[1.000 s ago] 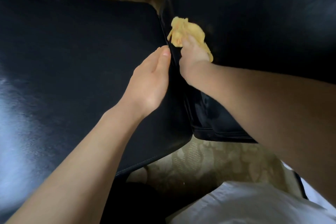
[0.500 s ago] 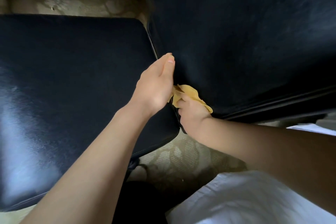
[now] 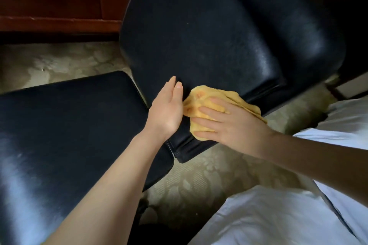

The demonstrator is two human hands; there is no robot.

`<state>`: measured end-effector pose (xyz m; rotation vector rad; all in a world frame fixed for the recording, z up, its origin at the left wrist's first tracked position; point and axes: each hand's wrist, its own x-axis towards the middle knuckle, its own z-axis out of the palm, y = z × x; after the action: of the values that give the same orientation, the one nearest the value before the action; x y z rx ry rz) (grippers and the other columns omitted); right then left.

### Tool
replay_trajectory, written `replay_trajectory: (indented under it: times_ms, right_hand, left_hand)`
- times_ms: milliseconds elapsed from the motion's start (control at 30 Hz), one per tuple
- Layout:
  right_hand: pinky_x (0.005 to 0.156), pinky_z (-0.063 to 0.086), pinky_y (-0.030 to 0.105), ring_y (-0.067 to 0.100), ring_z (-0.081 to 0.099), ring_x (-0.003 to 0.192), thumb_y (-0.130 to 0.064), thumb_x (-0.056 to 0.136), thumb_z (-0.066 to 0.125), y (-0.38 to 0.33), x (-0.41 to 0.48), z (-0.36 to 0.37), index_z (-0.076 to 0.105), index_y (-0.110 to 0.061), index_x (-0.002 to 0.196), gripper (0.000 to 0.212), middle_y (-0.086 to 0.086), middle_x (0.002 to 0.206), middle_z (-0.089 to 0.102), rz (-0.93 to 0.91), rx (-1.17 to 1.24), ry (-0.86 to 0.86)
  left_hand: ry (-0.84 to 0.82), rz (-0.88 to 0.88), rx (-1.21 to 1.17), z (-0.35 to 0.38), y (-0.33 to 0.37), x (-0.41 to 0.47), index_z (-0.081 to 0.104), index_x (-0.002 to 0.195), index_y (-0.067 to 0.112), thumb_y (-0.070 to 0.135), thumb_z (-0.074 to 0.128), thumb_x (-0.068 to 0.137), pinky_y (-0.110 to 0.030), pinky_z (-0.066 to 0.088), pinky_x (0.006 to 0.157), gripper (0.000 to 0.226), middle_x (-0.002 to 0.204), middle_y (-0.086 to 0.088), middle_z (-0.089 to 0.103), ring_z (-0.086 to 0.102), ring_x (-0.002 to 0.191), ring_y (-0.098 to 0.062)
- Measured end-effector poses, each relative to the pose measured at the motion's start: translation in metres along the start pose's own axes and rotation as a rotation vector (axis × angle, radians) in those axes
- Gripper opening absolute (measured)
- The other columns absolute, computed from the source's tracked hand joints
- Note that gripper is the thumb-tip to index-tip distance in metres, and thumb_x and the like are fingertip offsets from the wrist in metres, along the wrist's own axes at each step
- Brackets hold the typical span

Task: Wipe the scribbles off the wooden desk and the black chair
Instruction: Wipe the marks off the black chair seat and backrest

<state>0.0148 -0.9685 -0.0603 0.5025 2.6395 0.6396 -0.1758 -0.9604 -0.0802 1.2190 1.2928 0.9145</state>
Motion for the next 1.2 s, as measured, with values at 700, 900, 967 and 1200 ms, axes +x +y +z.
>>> replay_trajectory:
  times_ms: [700,900,967,1200]
  right_hand:
    - [0.091,0.050,0.048,0.032,0.061,0.108,-0.017,0.078,0.071,0.169,-0.030,-0.085,0.072,-0.024,0.102,0.026,0.003,0.113,0.068,0.545,0.081,0.365]
    - [0.111,0.031,0.027,0.020,0.047,0.129,-0.002,0.089,0.057,0.181,-0.024,-0.087,0.063,-0.015,0.123,0.036,0.004,0.135,0.055,0.876,0.842,0.662]
    - [0.109,0.029,0.017,0.012,0.045,0.130,-0.004,0.090,0.058,0.177,-0.026,-0.093,0.060,-0.020,0.127,0.040,-0.002,0.138,0.053,1.031,1.042,0.651]
    - [0.102,0.042,0.032,0.018,0.053,0.121,-0.016,0.094,0.054,0.142,-0.043,-0.112,0.058,-0.033,0.128,0.038,-0.007,0.137,0.053,1.167,0.977,0.517]
  left_hand:
    - [0.051,0.258,0.215,0.002,0.165,0.034,0.024,0.149,0.025,0.035,0.031,0.102,-0.036,0.012,0.119,0.049,0.156,0.007,0.021,0.014,0.144,-0.006]
    - [-0.032,0.228,0.216,0.008,0.195,0.024,0.020,0.149,0.029,0.035,0.035,0.101,-0.023,0.015,0.112,0.051,0.155,0.010,0.023,0.020,0.142,-0.006]
    - [-0.038,0.205,0.210,0.013,0.199,0.020,0.021,0.149,0.029,0.035,0.035,0.101,-0.025,0.017,0.112,0.051,0.155,0.009,0.024,0.021,0.141,-0.007]
    - [-0.036,0.154,0.247,0.038,0.203,0.011,0.018,0.150,0.021,0.033,0.035,0.102,-0.030,0.013,0.117,0.052,0.157,0.003,0.019,0.014,0.144,-0.011]
